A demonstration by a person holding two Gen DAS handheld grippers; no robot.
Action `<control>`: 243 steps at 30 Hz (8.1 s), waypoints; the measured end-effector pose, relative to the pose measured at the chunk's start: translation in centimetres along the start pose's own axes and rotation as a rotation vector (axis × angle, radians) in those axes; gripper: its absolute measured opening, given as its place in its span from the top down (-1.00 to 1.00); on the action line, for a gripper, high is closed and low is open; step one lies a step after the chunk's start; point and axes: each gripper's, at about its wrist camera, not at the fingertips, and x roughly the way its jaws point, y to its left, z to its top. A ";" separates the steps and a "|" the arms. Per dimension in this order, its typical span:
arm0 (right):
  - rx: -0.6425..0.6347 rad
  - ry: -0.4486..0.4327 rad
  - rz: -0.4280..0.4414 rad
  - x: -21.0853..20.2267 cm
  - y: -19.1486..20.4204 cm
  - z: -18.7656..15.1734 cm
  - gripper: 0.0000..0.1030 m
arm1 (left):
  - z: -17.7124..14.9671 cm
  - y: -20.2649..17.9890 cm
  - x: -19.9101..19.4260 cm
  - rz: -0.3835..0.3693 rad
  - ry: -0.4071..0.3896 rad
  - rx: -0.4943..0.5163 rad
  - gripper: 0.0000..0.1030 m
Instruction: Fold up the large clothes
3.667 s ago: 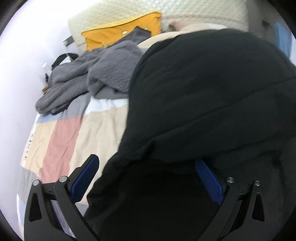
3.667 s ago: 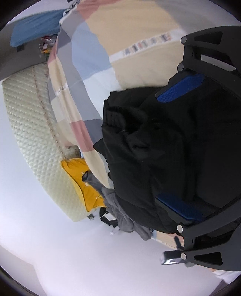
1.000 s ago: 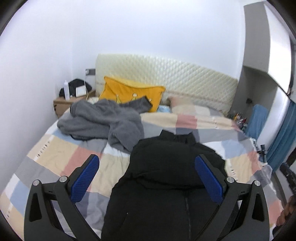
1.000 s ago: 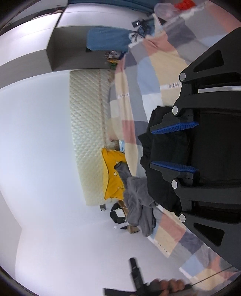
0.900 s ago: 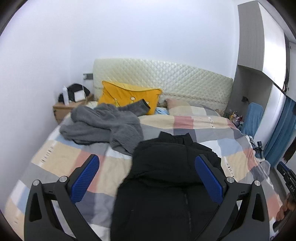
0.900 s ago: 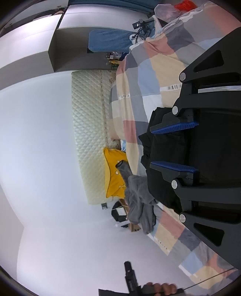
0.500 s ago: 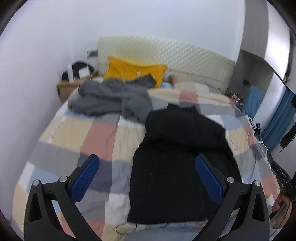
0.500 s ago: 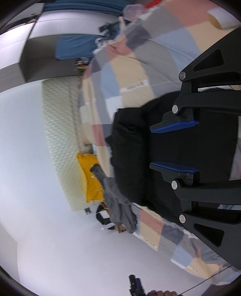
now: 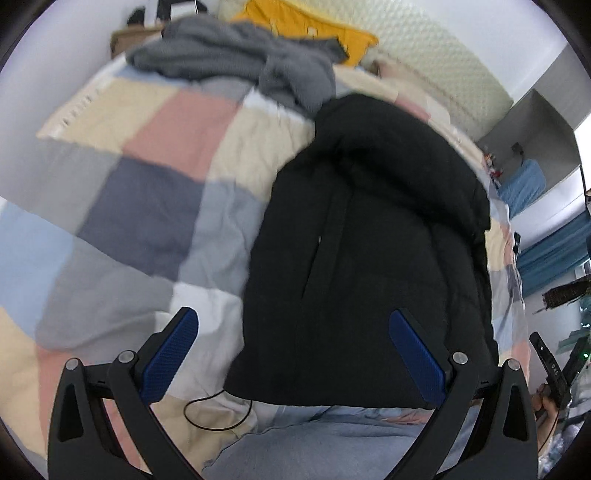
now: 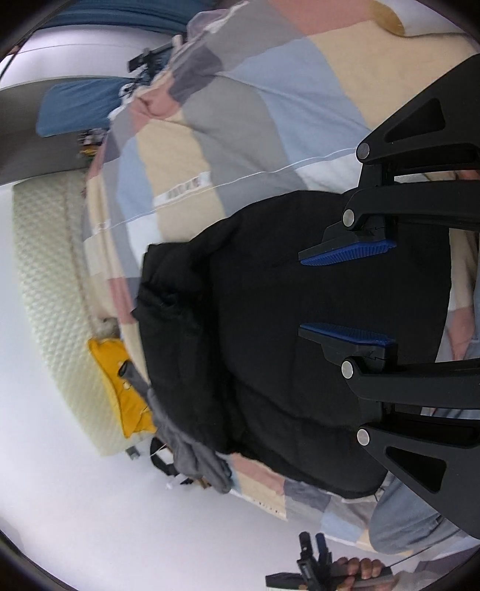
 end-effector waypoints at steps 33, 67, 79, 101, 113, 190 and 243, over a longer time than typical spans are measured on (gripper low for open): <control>0.359 0.627 0.300 10.5 -12.2 -0.9 -0.52 | 0.1 4.3 12.5 -0.037 0.468 -0.288 -0.99; 0.345 0.600 0.491 14.0 -10.3 -0.4 -0.61 | 0.0 2.8 16.7 -0.346 0.636 -0.192 -0.74; 0.261 0.381 0.663 10.2 -7.5 2.1 -0.53 | 0.0 -1.3 14.8 -0.358 0.540 -0.200 -0.51; 0.188 0.120 0.435 4.3 -5.4 4.8 0.89 | 5.0 -5.0 5.4 -0.314 0.283 -0.198 0.82; 0.254 -0.067 0.621 -5.1 -6.8 5.2 0.91 | 4.4 -4.8 -3.7 -0.423 0.171 -0.187 0.83; 0.689 0.214 0.435 17.2 -13.3 13.6 0.39 | 17.0 -6.1 9.0 -0.165 0.152 -0.354 -0.23; -0.179 -0.014 -0.017 20.6 3.8 15.7 -0.43 | 14.4 -24.0 17.7 0.265 -0.256 0.441 -0.46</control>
